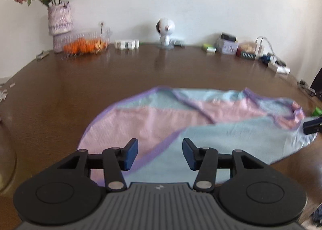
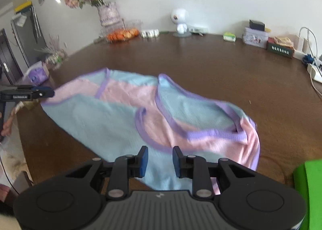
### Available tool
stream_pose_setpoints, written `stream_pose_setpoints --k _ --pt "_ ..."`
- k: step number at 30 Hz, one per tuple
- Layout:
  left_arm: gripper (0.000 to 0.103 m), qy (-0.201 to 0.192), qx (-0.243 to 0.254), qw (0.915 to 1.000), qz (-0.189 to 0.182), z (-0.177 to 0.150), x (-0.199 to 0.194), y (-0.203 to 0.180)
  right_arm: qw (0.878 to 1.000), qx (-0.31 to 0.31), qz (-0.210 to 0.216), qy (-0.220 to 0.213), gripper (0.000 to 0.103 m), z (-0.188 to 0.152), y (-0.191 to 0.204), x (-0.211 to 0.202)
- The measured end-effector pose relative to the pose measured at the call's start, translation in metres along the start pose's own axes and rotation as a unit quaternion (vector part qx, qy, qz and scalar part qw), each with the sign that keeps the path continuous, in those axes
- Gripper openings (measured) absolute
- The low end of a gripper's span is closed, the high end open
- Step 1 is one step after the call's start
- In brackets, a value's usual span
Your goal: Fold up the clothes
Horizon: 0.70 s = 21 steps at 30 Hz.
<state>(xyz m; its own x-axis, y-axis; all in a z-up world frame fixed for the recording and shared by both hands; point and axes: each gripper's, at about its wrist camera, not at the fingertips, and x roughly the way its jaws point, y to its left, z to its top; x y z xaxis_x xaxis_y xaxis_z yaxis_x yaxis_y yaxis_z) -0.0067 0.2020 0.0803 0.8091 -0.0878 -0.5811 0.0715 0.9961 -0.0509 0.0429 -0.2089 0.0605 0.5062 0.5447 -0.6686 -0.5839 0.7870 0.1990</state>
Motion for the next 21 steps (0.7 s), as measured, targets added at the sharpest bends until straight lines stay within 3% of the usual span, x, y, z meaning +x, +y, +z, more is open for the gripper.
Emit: stream_pose_setpoints --k 3,5,10,14,18,20,21 --pt "0.066 0.0 0.056 0.9984 -0.002 0.045 0.036 -0.013 0.998 -0.049 0.023 -0.032 0.042 0.041 0.01 0.018" --pt "0.066 0.037 0.077 0.9964 0.005 0.064 0.08 -0.016 0.997 -0.079 0.008 -0.023 0.043 0.071 0.015 0.047" --pt "0.053 0.115 0.09 0.989 0.021 0.082 0.169 -0.011 0.997 -0.078 -0.008 0.027 0.042 0.119 0.01 0.122" --pt "0.046 0.126 0.08 0.9887 0.005 0.081 0.186 0.0 0.997 -0.056 -0.009 0.054 0.041 0.124 -0.001 0.15" --pt "0.044 0.12 0.1 0.9877 -0.01 0.075 0.181 0.008 0.995 -0.068 -0.003 0.067 0.025 0.112 -0.003 0.159" --pt "0.036 0.121 0.107 0.9866 -0.019 0.076 0.179 0.007 0.995 -0.08 -0.009 0.061 0.021 0.106 -0.001 0.16" --pt "0.022 0.12 0.114 0.986 -0.019 0.076 0.178 0.007 0.995 -0.086 -0.011 0.057 0.019 0.105 -0.001 0.159"
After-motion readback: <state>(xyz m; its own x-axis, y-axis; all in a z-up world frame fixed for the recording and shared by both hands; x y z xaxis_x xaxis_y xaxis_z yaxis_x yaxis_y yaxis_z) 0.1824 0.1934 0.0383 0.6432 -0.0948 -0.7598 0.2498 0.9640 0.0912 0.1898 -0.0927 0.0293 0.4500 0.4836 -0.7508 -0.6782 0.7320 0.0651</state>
